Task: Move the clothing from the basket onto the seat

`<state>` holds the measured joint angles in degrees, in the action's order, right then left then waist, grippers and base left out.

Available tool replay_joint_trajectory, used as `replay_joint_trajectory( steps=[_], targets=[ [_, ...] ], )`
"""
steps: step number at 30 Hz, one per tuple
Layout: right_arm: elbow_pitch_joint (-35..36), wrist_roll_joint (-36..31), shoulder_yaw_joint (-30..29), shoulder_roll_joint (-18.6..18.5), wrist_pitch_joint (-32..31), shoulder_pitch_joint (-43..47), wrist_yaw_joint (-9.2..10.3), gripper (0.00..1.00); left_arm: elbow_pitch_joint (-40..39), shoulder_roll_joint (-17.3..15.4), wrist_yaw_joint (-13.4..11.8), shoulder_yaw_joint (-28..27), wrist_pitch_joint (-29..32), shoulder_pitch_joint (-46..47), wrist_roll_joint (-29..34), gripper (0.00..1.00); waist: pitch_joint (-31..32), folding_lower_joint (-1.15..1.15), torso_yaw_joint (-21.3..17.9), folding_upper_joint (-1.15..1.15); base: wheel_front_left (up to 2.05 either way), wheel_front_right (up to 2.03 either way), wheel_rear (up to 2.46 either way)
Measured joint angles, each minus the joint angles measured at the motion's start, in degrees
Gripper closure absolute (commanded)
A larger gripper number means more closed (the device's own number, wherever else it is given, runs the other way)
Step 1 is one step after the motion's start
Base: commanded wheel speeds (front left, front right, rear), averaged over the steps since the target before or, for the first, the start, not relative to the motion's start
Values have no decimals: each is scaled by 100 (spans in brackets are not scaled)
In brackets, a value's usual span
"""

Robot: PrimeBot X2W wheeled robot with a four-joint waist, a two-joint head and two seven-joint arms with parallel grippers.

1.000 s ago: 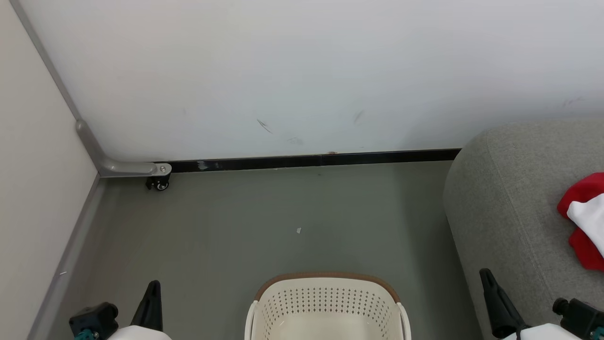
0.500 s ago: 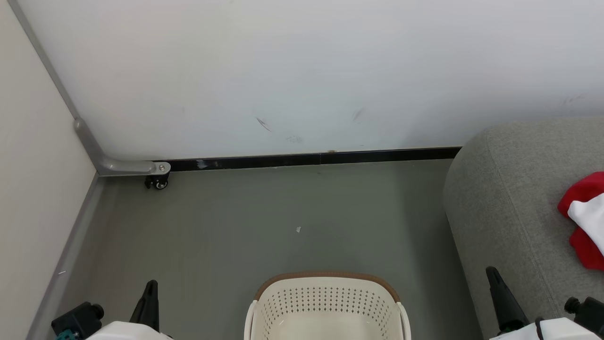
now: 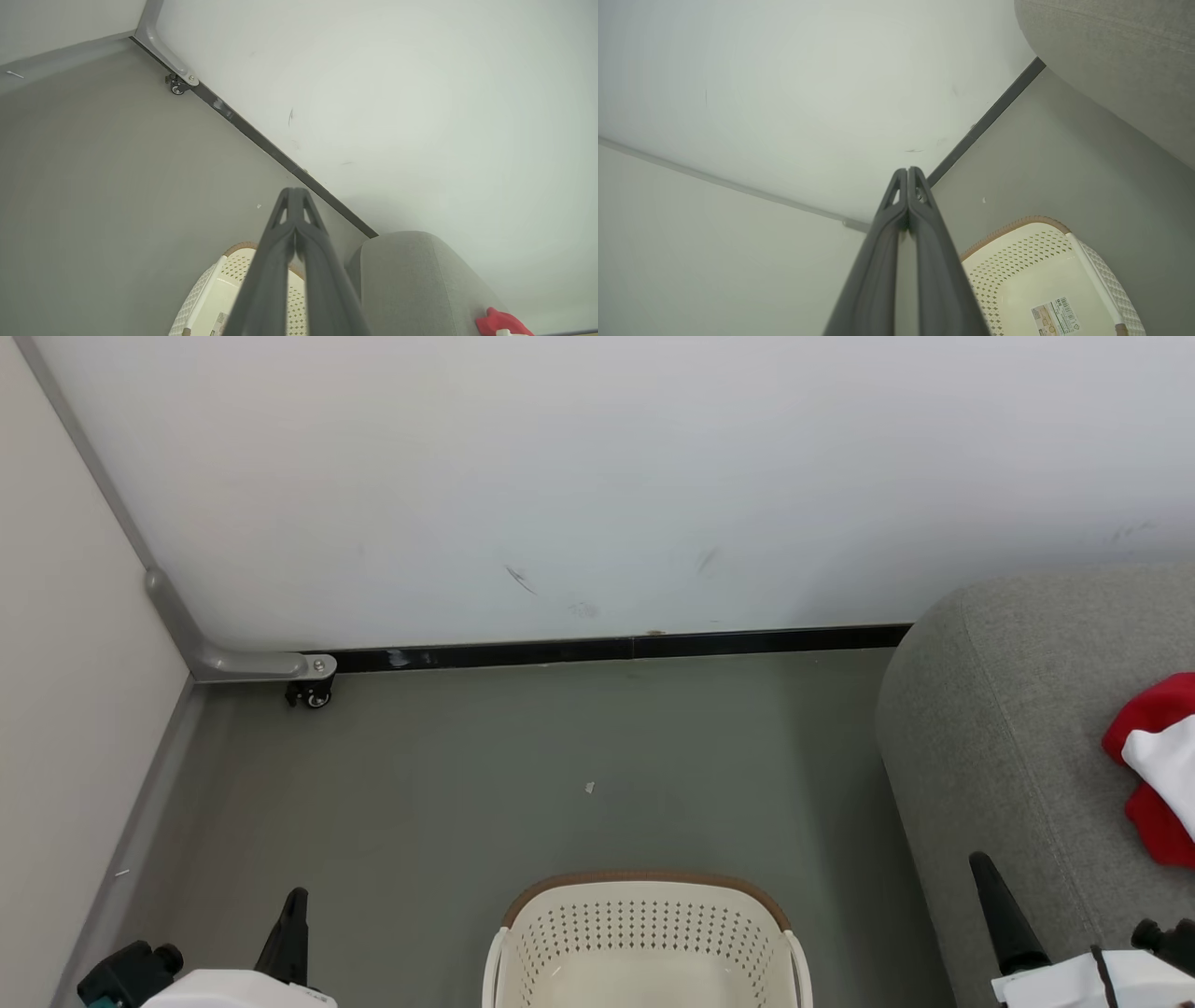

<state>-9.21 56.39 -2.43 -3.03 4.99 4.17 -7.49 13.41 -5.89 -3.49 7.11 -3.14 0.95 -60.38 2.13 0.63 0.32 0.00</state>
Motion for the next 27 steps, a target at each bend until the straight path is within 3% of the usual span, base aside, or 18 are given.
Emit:
replay_joint_trajectory(
  steps=[12, 27],
  targets=[
    [-142, 1055, -7, -64, -204, -235, 0, 100, 47, 64, 274, -300, 257, 28, -866, 100, -93, -48, -8, 0, 0, 0, 0],
    [-339, 2451, -23, -132, -456, -465, 1, 100, 101, 213, 624, -691, 567, 104, -1979, 100, -173, -58, -20, 0, 0, 0, 0]
  ],
)
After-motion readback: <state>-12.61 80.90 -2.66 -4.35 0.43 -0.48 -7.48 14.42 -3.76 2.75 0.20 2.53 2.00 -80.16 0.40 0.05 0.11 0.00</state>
